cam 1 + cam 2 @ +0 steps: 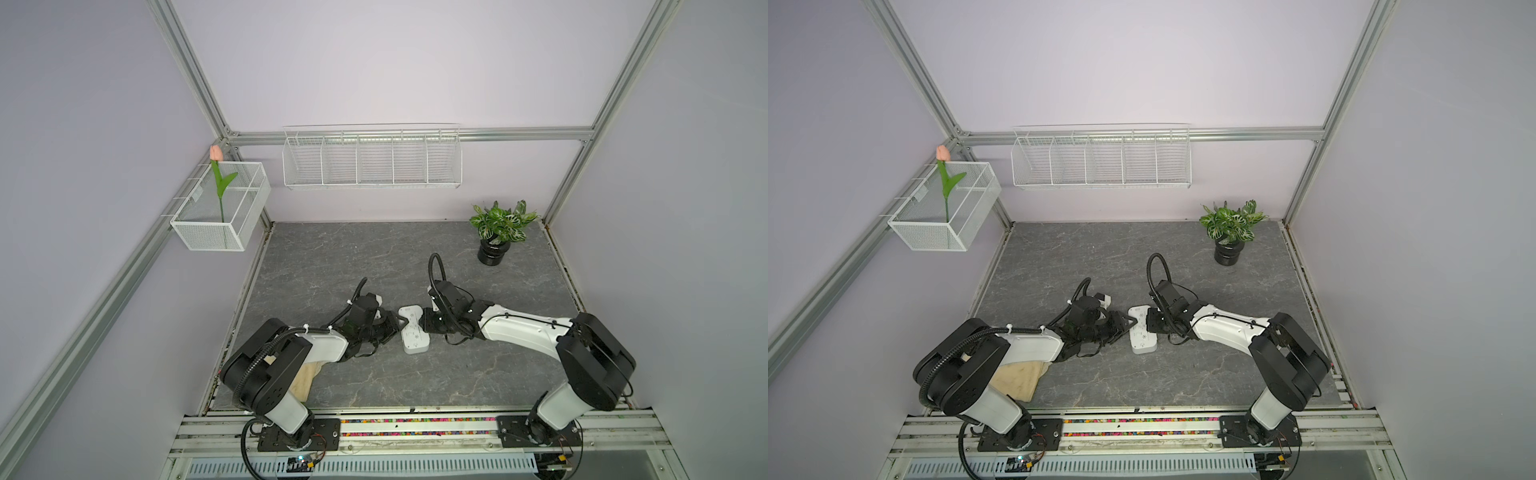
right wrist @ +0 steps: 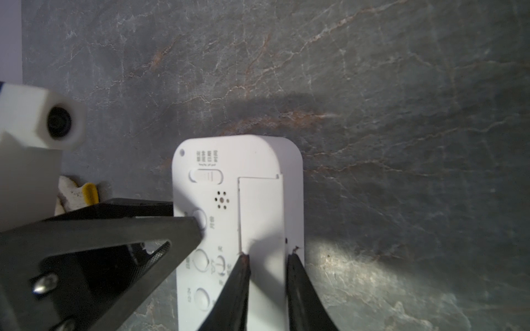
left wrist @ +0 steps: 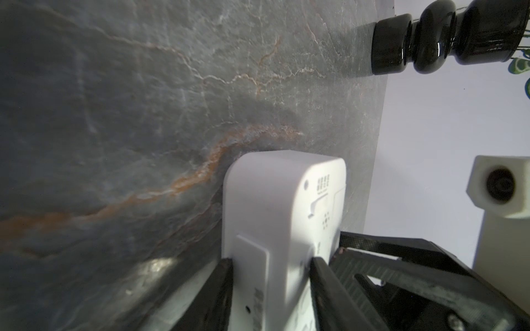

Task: Insert the battery into the alarm
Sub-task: Install the cover on the alarm.

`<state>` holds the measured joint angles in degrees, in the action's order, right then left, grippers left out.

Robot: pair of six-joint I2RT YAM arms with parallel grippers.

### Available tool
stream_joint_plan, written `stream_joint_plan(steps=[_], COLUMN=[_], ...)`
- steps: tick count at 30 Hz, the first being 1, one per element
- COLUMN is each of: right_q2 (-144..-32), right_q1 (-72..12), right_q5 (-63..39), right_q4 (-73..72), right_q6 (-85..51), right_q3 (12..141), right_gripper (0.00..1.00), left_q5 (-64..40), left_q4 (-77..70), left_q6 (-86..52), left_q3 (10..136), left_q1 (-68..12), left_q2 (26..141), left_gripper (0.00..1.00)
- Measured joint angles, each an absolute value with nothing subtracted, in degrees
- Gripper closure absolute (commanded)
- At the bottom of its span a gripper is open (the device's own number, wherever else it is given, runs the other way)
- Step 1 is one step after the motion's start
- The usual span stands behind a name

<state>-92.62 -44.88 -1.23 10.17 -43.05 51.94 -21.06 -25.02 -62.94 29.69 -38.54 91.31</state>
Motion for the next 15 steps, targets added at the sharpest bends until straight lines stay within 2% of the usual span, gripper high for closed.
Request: stream_joint_plan(steps=[15], right_q2=[-93.34], right_q1=[-45.39], right_q5=[0.43], right_q4=[12.01], right_q6=[-43.33], right_q3=[53.52], right_gripper=[0.76], left_q5=[-20.82], left_q4=[-26.63], left_q6=[-63.42], left_q3=[29.69], left_q1=[-38.65], left_q2=[92.12], left_gripper=[0.56])
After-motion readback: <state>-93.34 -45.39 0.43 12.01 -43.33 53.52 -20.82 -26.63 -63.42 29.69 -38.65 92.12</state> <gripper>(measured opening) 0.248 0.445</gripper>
